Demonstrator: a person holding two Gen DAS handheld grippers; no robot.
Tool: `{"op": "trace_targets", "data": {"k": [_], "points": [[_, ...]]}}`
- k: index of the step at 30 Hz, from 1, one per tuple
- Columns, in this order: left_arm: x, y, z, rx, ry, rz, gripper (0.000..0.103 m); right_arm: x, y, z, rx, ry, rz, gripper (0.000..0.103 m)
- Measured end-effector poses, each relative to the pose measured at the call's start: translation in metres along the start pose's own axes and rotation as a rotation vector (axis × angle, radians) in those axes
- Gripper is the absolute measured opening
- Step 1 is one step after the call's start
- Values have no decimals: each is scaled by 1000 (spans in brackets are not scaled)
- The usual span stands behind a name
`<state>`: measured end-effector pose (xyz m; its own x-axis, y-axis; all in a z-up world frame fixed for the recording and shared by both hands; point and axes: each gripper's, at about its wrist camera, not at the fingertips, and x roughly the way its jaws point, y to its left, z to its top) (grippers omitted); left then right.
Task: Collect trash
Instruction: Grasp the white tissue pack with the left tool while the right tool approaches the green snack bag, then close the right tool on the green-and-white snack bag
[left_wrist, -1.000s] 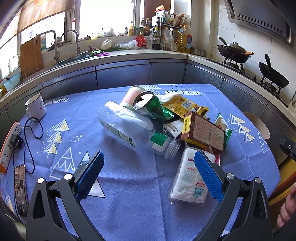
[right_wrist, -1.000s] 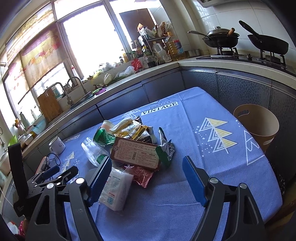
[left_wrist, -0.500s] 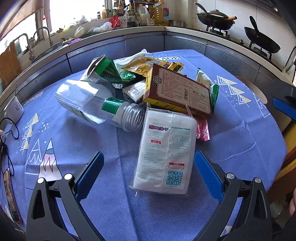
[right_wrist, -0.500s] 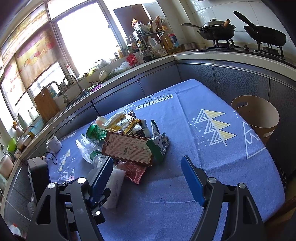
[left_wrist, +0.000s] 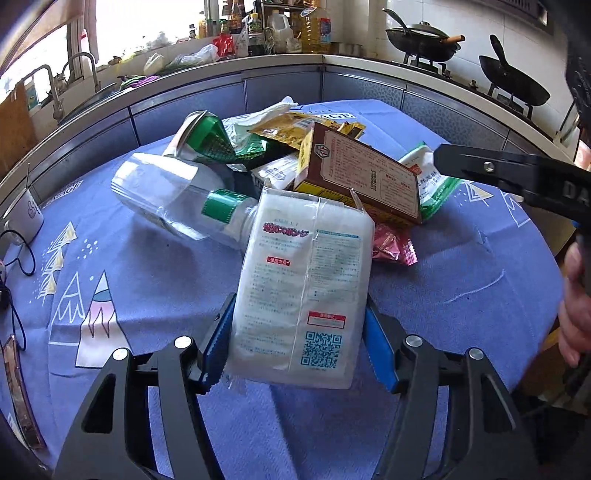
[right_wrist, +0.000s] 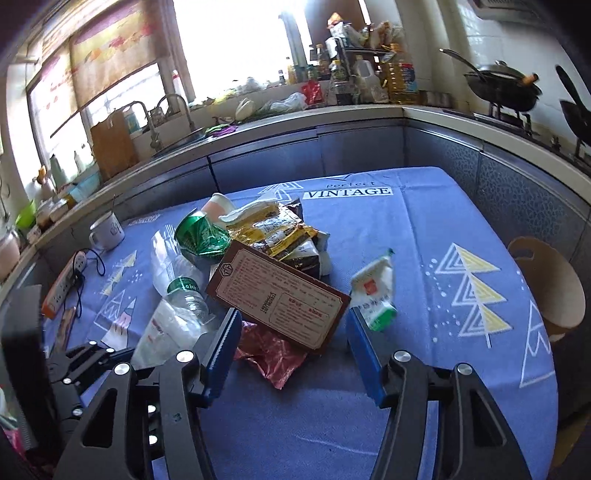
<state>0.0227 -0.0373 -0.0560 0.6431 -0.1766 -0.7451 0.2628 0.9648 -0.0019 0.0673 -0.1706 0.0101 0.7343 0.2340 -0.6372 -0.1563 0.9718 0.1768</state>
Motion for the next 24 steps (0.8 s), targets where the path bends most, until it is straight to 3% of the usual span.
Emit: {"op": "trace_targets", "data": {"k": [4,8,11,18,24], "points": [[-14,20,-8,-45,1,-44,62,11,-14,13,10,-17,-75,58],[-27,31,-11,-67,-23,-71,62,13,-61,9,171,-31,-139,58],[-31,28,-6,-52,-41,-88,62,19,-94,-8,282,15,-167,60],[-33,8,14,-19,-71,-152,62,33,-120,-39,429,86,-79,48],[-35,-8,32,9,-89,-145,62,37,-125,-41,525,68,34,48]]}}
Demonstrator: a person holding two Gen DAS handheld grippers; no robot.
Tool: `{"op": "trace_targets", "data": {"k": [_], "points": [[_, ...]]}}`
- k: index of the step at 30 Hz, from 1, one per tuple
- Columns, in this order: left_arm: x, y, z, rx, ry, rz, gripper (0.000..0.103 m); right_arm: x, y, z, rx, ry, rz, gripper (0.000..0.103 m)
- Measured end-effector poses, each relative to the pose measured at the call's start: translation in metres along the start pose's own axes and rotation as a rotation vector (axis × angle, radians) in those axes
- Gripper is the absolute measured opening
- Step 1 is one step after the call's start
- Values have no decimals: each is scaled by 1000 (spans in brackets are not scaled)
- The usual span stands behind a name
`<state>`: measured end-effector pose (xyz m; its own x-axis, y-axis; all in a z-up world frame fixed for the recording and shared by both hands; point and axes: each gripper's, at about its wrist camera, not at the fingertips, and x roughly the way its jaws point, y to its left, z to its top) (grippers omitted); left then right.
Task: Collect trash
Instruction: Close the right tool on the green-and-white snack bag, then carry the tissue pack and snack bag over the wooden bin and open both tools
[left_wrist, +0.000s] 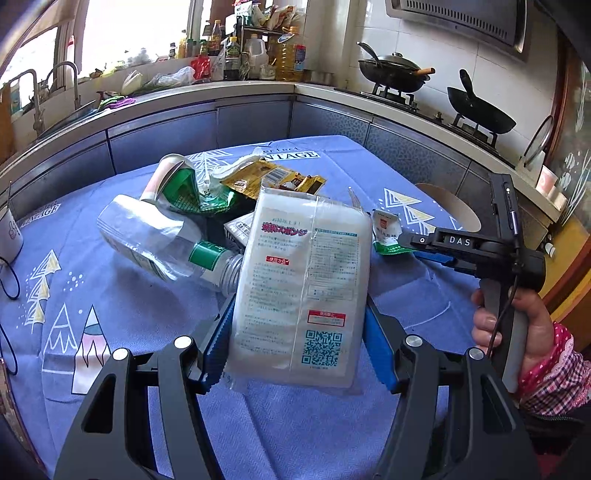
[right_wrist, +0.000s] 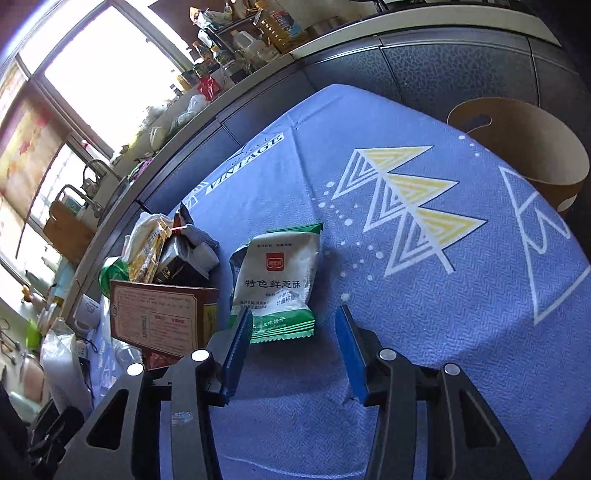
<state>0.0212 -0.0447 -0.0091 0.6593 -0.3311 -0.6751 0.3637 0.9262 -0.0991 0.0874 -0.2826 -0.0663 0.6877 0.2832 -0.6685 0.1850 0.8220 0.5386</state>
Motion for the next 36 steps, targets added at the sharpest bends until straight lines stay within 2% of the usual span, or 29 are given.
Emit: {"op": "trace_targets", "data": {"k": [5,10,12,13,14,22,27,28,29,31,36], "points": [[6,-8,7,20,8,7,62,4,0,3,41,-6,29,45],[11,-16,9,35,16,9,62,7,10,0,-23,-26,-31,42],[12,-18,9,38,18,12,62,8,15,-2,-53,-28,-56,38],[12,-18,9,38,18,13,62,8,15,-3,-56,-20,-53,30],[12,-18,9,38,18,15,62,9,15,-4,-47,-6,-35,25],[14,-11,7,25,30,19,62,11,-11,-3,166,40,102,26],[16,-12,5,27,31,14,62,18,-5,0,185,60,119,26],[16,-13,5,29,30,15,62,20,-2,1,171,58,111,21],[16,-13,5,32,29,18,62,22,1,1,156,68,102,11],[16,-14,7,38,27,22,62,27,1,-2,163,86,116,9],[20,-22,24,72,20,1,62,5,-4,3,155,10,103,8]]}}
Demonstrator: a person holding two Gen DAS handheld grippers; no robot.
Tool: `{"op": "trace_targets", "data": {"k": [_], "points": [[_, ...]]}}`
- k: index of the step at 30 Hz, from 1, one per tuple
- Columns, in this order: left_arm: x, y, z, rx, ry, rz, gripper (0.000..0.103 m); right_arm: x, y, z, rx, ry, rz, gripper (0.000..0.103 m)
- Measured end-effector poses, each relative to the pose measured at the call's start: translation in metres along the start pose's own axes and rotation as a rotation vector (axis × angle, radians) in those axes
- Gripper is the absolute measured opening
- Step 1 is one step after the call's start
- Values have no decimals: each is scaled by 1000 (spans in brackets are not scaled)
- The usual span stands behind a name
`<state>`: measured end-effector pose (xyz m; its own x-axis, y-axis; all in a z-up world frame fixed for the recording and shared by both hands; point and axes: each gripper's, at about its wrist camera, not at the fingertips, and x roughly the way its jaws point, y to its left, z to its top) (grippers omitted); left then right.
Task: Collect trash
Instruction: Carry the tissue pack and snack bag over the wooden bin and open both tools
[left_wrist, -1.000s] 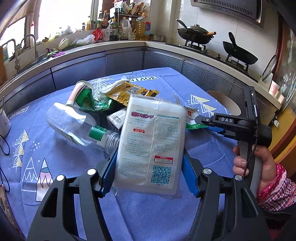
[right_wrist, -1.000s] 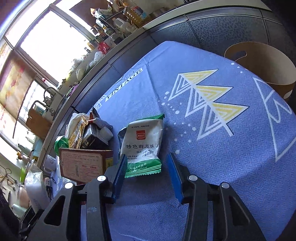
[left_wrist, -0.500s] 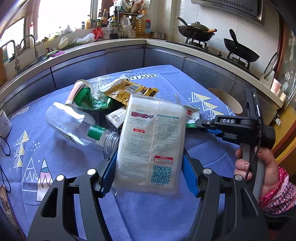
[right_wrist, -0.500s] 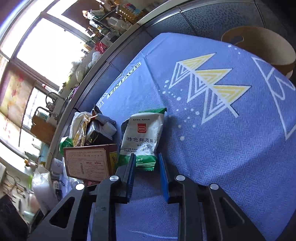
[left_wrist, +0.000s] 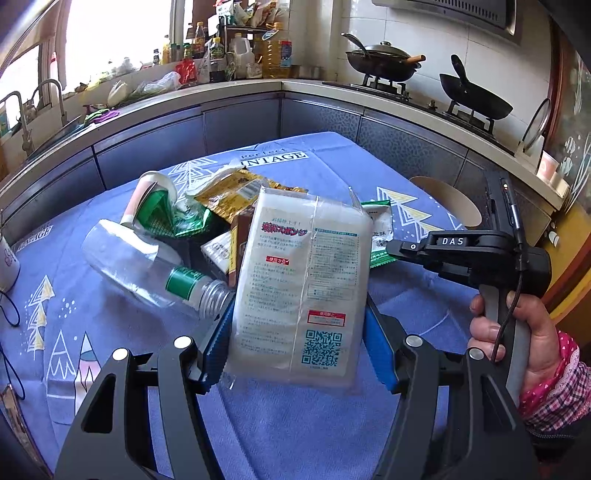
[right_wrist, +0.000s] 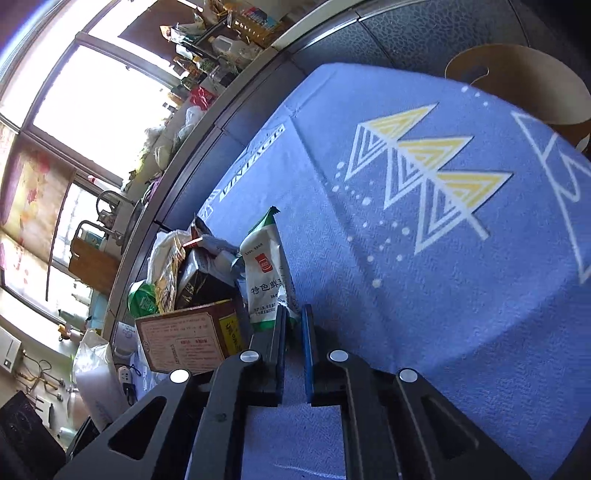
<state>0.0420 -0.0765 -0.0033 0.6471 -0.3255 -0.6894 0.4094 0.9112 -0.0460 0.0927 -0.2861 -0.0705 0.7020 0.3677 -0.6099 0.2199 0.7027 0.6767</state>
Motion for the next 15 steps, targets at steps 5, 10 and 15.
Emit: {"op": "trace_targets", "data": {"k": [5,10,15], "points": [[22,-29,31,81,11,-85,62,-37,-18,21,-9,-114,-48,8],[68,-77,75,168,73,-200,62,-76,-56,50,7,-228,-121,8],[129,-146,135,251,132,-318,62,-110,-110,91,86,-334,-196,8]]}}
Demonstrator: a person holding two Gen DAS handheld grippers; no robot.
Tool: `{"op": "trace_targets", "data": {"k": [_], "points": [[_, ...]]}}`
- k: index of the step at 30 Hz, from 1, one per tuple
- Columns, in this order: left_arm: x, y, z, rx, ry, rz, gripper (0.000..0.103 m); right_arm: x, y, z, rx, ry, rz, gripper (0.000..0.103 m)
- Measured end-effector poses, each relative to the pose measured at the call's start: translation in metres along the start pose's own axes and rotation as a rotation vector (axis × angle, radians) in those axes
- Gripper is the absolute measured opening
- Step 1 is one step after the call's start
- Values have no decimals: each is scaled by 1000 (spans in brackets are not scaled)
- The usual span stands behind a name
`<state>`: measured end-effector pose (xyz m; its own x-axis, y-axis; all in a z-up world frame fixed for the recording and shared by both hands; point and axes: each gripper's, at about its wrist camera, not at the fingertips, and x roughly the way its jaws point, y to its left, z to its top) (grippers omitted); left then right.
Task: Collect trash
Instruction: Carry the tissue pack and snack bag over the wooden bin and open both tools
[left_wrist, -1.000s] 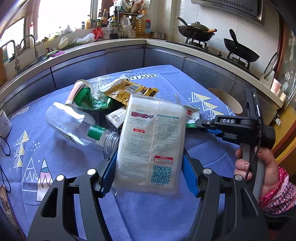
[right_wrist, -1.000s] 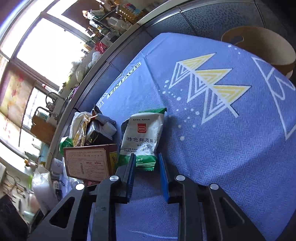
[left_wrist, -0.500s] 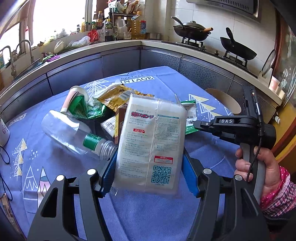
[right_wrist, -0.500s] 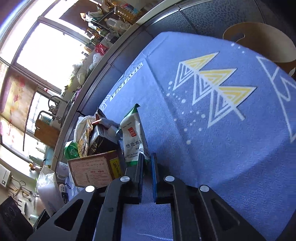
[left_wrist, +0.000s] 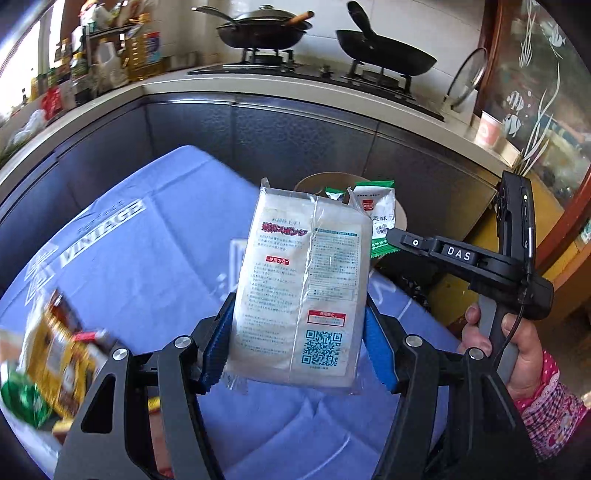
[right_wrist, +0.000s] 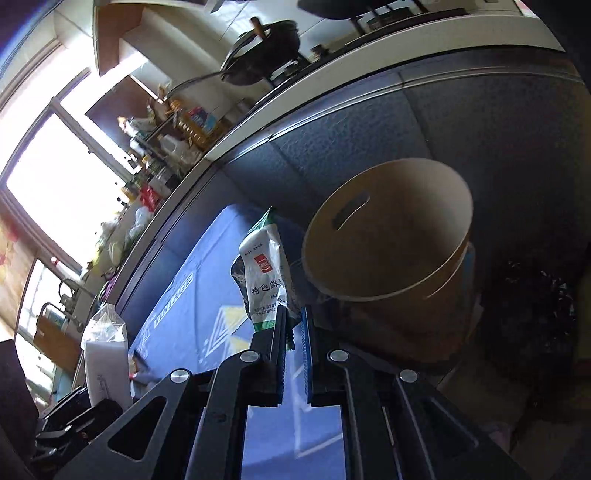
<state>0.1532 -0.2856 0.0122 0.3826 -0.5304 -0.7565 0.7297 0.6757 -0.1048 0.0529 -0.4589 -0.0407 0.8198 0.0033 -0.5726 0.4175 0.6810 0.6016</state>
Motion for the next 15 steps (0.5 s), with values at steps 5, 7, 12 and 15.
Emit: {"op": "trace_targets", "data": {"k": [5,7,12,15], "points": [[85,-23,66,15,86,-105,63,15,-40,38,52,-14,-70,9],[121,-29,84,12,120,-111,65,21,-51,45,59,-7,-93,11],[182,-37,105,-21,184,-88,78,31,-69,53,66,6,-103,47],[189,-37,107,-54,199,-74,78,25,-68,51,53,-22,-107,49]]}}
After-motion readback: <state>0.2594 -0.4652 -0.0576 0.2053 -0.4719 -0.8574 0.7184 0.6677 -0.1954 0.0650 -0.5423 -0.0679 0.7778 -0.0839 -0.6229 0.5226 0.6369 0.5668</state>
